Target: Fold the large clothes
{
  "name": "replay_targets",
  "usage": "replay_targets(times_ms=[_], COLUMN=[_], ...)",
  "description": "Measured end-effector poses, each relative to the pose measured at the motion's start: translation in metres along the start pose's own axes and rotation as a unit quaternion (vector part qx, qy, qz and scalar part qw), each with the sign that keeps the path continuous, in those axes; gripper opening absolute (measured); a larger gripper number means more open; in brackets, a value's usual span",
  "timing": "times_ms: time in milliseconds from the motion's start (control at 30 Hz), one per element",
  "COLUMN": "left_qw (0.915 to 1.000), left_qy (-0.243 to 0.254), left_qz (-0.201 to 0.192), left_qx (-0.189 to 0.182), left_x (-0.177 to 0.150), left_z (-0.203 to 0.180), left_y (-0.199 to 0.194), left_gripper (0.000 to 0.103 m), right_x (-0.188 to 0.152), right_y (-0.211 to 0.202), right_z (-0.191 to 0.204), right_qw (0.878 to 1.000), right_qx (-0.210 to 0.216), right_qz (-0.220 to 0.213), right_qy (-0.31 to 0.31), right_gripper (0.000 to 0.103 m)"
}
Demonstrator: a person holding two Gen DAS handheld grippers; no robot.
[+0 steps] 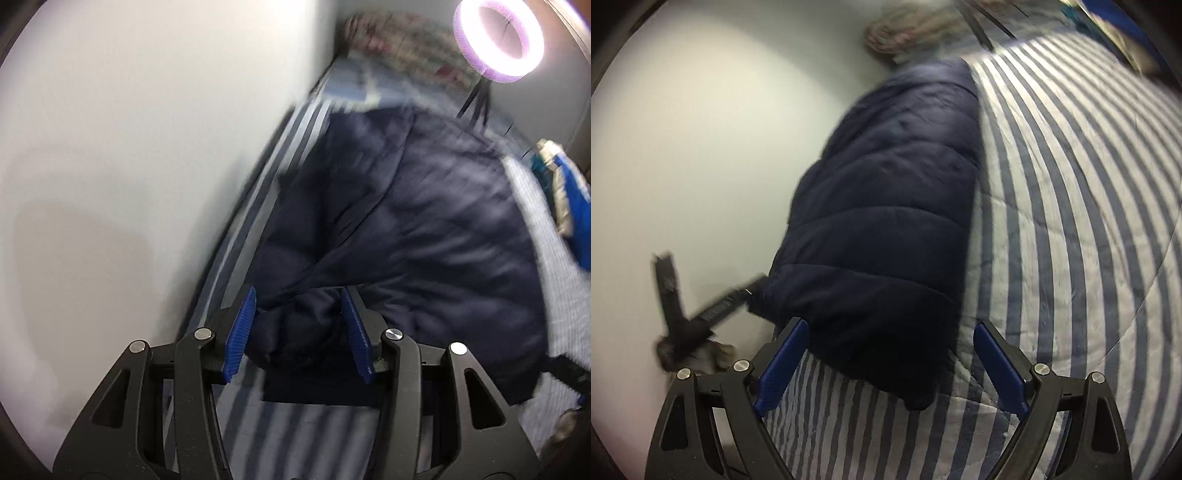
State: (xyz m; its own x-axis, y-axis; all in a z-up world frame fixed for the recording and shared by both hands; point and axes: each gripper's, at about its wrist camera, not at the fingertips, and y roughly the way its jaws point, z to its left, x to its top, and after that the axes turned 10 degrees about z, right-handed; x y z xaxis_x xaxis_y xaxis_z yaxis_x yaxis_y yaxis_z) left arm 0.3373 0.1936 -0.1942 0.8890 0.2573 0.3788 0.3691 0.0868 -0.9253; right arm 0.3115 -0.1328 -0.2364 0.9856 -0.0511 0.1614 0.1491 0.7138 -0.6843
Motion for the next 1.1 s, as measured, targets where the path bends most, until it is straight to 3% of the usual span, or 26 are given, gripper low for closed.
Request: replay_targets(times_ms=[100,233,300,333,400,500,767,900,1100], left_qw=[0.9998,0.9997,0.9996,0.9996,0.9995,0.9992,0.9974,0.9937,0.9861], left_qy=[0.005,0.012,0.008,0.003,-0.001,-0.001,0.024,0.036,0.101], left_qz=[0.02,0.021,0.024,0.026,0.028,0.033,0.048,0.069,0.08], left_qx=[-0.001,-0.003,-0.008,-0.012,-0.017,-0.025,-0.048,-0.08,-0.104], left_x=[-0.01,-0.016,-0.015,-0.016,-0.013,-0.015,-0.046,-0.073,-0.122], left_z=[0.006,0.008,0.01,0.012,0.011,0.012,-0.011,-0.03,-0.073], left_y=[0.021,0.027,0.029,0.029,0.031,0.029,0.013,0.001,-0.017], left_gripper=[0.052,0.052,0.052,0.052,0.052,0.052,0.052,0.052,0.052], right_x=[0.002,0.01,0.015,0.017,0.021,0.023,0.018,0.005,-0.024], right_y=[0.01,0.023,0.035,0.038,0.037,0.027,-0.021,-0.051,-0.098], right_z=[-0.016,-0.014,-0.004,0.0,0.008,0.017,0.028,0.019,0.004], right_qw=[0.999,0.998,0.997,0.998,0.998,0.998,0.991,0.986,0.979], right_qx=[0.03,0.044,0.05,0.033,0.008,-0.011,-0.075,-0.109,-0.15], right_qz=[0.01,0.024,0.052,0.057,0.058,0.058,0.077,0.091,0.107], right_qy=[0.032,0.024,0.012,0.007,-0.011,-0.035,-0.077,-0.085,-0.088], right_gripper=[0.093,0.088,0.064,0.06,0.039,0.027,0.022,0.021,0.021])
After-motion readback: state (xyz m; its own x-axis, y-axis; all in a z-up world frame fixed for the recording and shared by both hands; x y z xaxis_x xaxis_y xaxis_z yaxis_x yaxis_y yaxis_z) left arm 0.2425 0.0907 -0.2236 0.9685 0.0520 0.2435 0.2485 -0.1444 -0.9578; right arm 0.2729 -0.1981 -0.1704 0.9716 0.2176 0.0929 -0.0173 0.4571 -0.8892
